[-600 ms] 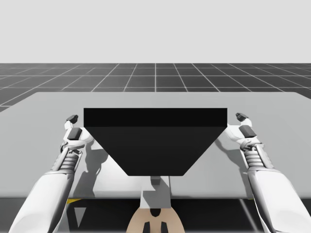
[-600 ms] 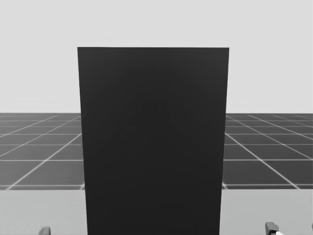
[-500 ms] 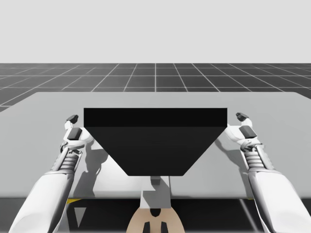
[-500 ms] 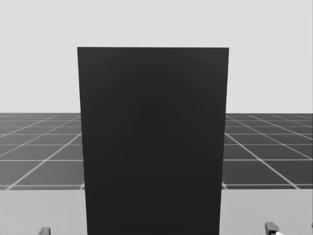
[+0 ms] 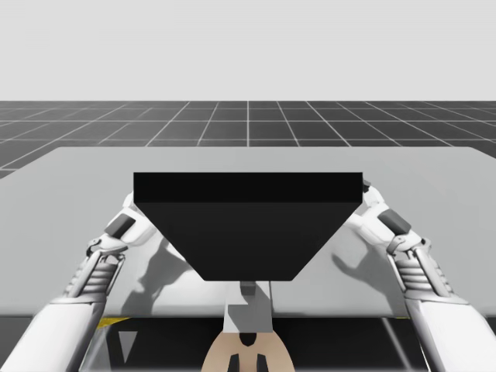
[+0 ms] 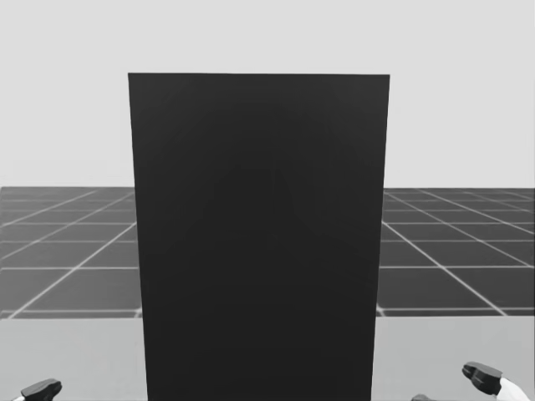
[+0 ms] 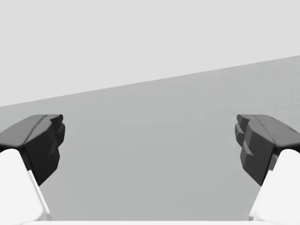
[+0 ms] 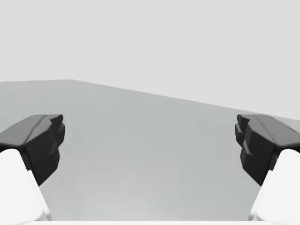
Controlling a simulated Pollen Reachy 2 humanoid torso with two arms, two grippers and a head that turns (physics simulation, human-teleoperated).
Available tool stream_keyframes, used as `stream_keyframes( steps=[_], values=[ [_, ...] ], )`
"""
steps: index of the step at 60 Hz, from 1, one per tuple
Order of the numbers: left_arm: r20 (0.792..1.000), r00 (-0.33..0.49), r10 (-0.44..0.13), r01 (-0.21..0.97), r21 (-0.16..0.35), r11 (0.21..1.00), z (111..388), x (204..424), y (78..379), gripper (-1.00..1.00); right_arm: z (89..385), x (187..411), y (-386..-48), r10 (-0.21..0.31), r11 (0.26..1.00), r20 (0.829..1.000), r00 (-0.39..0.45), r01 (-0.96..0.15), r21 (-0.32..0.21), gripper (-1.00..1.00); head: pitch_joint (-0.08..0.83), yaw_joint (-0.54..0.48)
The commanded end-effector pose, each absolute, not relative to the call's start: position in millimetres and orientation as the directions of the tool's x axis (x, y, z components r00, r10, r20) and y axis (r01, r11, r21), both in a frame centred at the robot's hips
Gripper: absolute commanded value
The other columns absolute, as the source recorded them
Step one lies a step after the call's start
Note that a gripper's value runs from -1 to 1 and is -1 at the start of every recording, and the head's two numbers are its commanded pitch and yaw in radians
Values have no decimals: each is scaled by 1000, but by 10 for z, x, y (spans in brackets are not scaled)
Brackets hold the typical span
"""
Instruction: Reach around the screen and pick up the object behind it.
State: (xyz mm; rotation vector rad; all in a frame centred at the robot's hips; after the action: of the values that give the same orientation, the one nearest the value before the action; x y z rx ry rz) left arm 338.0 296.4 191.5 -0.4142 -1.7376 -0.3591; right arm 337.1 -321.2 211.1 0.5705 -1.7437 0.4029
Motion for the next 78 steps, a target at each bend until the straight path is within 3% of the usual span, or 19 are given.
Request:
stream_keyframes(
  steps=[1, 11, 18, 20, 23, 31, 37, 50, 53, 78],
  values=[
    [976, -171, 133, 678, 18, 735, 1958, 3187, 2908, -1000, 2120, 3191, -3038, -181, 671, 966, -185, -741, -17, -1000, 14, -19],
    [977, -153, 151, 836, 47, 547, 1966, 2988, 2846, -1000, 2103, 3028, -2903, -167, 544, 972, -166, -838, -50, -1000, 19, -20],
    [983, -127, 133, 878, 48, 476, 1951, 2923, 2808, -1000, 2076, 2970, -2890, -138, 494, 984, -114, -869, -31, -1000, 27, -25],
    [987, -112, 116, 889, 48, 456, 1941, 2908, 2799, -1000, 2079, 2948, -2891, -131, 486, 988, -78, -874, -4, -1000, 29, -27],
    [992, -97, 84, 895, 49, 444, 1918, 2899, 2783, -1000, 2089, 2917, -2903, -78, 504, 996, -40, -864, 5, -1000, 32, -28],
    [998, -61, 25, 905, 45, 424, 1876, 2889, 2747, -1000, 2104, 2881, -2919, -34, 513, 996, 86, -853, 92, -1000, 40, -32],
    [999, -47, -15, 902, 49, 429, 1847, 2889, 2726, -1000, 2083, 2866, -2916, 6, 516, 990, 141, -848, 118, -1000, 43, -34],
    [998, -57, -33, 903, 65, 424, 1834, 2822, 2661, -1000, 2009, 2832, -2919, 47, 533, 991, 124, -842, 80, -1000, 52, -40],
    [997, -63, -41, 906, 74, 416, 1838, 2798, 2636, -1000, 2000, 2807, -2959, 68, 570, 993, 100, -821, 43, -1000, 60, -44],
    [997, -63, -43, 910, 75, 409, 1816, 2807, 2615, -1000, 1756, 2655, -3300, 71, 652, 990, 125, -757, 49, -1000, 83, -54]
  ],
)
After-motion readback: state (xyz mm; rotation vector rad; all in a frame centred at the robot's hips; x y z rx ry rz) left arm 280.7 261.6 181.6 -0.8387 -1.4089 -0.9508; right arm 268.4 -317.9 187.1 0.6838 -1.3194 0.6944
